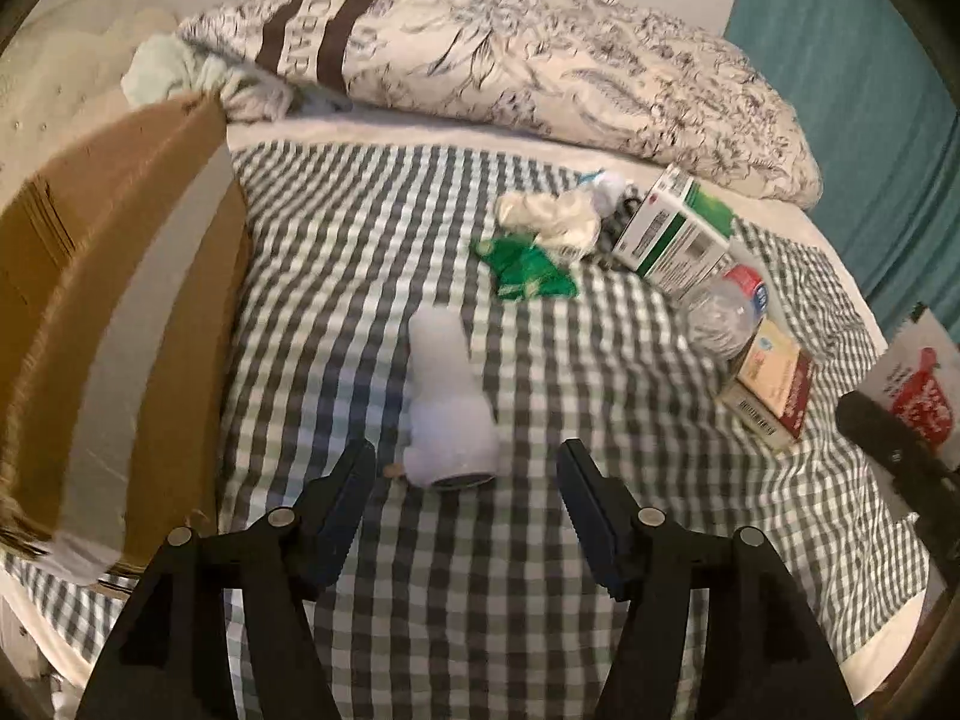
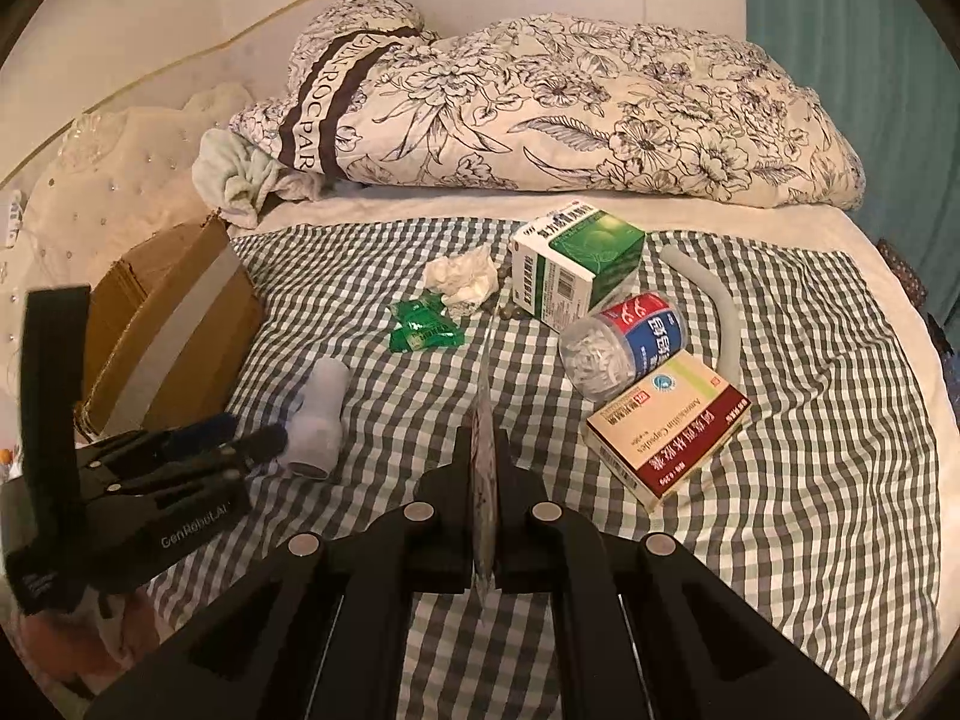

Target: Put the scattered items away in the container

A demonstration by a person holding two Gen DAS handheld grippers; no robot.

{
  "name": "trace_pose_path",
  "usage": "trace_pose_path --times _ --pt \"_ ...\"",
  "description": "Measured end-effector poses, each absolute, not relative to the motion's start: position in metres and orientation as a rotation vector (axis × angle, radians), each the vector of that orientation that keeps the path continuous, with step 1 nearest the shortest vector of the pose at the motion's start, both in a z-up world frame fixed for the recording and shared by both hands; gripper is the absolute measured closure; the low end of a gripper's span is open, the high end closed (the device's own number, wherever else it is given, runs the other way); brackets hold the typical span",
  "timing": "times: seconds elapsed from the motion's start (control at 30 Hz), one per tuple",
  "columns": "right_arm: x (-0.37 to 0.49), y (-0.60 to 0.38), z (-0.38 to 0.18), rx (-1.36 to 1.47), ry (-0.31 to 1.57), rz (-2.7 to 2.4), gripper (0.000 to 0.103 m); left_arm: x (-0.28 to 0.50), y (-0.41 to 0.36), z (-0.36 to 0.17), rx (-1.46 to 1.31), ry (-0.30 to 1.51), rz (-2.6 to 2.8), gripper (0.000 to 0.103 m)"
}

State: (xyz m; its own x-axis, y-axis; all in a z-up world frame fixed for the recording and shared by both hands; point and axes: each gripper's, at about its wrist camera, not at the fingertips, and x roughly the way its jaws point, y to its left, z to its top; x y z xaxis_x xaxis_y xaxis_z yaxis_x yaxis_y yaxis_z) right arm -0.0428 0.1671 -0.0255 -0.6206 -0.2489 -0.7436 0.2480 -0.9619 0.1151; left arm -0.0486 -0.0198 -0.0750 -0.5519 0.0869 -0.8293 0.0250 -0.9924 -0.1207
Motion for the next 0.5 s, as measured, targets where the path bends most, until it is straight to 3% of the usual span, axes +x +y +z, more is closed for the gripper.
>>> trace_pose_path --times 0.43,0.5 --pt "-0.056 0.166 -0.043 1.261 0.013 -2.575 0.100 -0.105 -0.029 -0.126 -1.628 -0.290 2.669 0.038" --pt "-0.060 0.167 -0.046 1.273 0.012 -2.571 0.100 -0.109 -0.027 -0.135 -1.658 -0.277 2.647 0.055"
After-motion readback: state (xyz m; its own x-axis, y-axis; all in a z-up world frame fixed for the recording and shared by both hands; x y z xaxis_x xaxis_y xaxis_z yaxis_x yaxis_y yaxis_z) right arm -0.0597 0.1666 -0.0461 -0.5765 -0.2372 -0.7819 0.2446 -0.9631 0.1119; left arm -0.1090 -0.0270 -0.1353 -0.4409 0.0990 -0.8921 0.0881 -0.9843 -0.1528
